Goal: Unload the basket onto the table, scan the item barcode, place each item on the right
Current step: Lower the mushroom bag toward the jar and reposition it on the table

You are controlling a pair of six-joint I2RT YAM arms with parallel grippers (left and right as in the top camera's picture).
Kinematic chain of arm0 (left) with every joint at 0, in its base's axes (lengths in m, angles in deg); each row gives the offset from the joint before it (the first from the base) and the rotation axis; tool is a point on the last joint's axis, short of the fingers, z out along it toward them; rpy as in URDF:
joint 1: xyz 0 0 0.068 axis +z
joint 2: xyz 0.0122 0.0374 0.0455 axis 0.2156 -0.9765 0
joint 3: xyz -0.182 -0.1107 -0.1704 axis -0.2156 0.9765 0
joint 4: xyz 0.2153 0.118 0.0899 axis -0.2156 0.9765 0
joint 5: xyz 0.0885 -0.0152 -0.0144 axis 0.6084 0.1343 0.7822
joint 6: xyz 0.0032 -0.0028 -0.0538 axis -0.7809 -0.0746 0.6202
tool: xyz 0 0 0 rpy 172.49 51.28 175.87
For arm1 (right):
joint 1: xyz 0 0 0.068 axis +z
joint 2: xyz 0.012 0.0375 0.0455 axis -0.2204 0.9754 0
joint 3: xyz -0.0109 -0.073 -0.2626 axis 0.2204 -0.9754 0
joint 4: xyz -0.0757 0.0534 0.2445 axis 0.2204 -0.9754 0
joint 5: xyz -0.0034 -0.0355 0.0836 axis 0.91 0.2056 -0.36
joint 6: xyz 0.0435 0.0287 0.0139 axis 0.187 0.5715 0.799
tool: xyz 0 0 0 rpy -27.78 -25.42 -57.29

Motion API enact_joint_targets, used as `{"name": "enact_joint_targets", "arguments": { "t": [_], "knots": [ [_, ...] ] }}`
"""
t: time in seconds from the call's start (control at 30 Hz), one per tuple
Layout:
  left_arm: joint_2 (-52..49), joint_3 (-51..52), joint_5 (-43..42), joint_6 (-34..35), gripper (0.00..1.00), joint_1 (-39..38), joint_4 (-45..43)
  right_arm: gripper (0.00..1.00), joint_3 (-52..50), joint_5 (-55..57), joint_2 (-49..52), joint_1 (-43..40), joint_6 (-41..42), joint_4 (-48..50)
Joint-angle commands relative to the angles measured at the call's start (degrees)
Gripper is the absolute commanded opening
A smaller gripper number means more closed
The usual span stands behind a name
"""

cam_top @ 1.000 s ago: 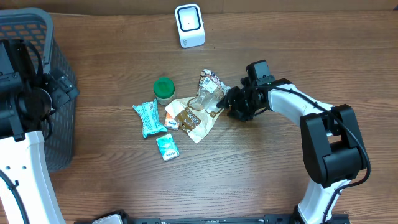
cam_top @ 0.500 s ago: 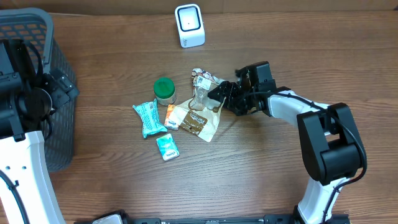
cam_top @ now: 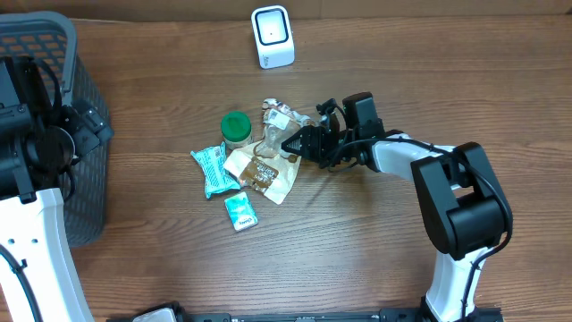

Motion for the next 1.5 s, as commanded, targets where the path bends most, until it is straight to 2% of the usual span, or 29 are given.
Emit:
{"name": "enact_joint_targets", "arguments": {
  "t": [0.0, 0.23, 0.6, 0.63, 0.77, 0.9, 1.03, 1.17, 1.33, 1.47],
  "knots": [
    [-0.1, -0.9, 1.0, 0.2, 1.0, 0.2, -0.1, 0.8, -1.2, 1.7, 1.6, 0.7, 2.8, 1.9],
    [-0.1, -0.9, 1.0, 0.2, 0.99, 0.2, -0.1, 0.7, -1.2, 10.0, 1.6, 4.2, 9.6, 2.6],
    [-0.1, -0.9, 0.9, 0.2, 1.0, 0.2, 0.0, 0.69, -1.2, 14.0, 1.6, 10.0, 15.8, 6.9],
    [-0.1, -0.9, 0.9, 0.2, 1.0, 0.2, -0.1, 0.66, -1.2, 14.2, 1.6, 10.1, 15.8, 6.8],
    [-0.1, -0.9, 1.0, 0.2, 0.99, 0.2, -0.1, 0.45, -1.2, 14.2, 1.6, 10.0, 15.8, 6.8],
    [-0.1, -0.8, 0.9, 0.2, 0.99, 0.2, -0.1, 0.34, -1.2, 14.1, 1.6, 9.9, 15.4, 6.2],
    [-0.1, -0.8, 0.9, 0.2, 0.99, 0.2, -0.1, 0.21, -1.2, 11.9, 1.4, 9.7, 13.4, 5.7],
    [-0.1, -0.9, 0.9, 0.2, 1.0, 0.2, -0.1, 0.13, -0.7, 8.2, 0.0, 8.3, 9.7, 2.7],
    [-0.1, -0.9, 1.0, 0.2, 0.99, 0.2, -0.1, 0.06, 1.5, 7.0, -5.4, 4.9, 0.5, -8.9],
    [-0.1, -0.9, 0.9, 0.2, 1.0, 0.2, -0.1, 0.04, 3.2, 4.3, -12.0, 2.0, -9.3, -18.3]
  ]
}}
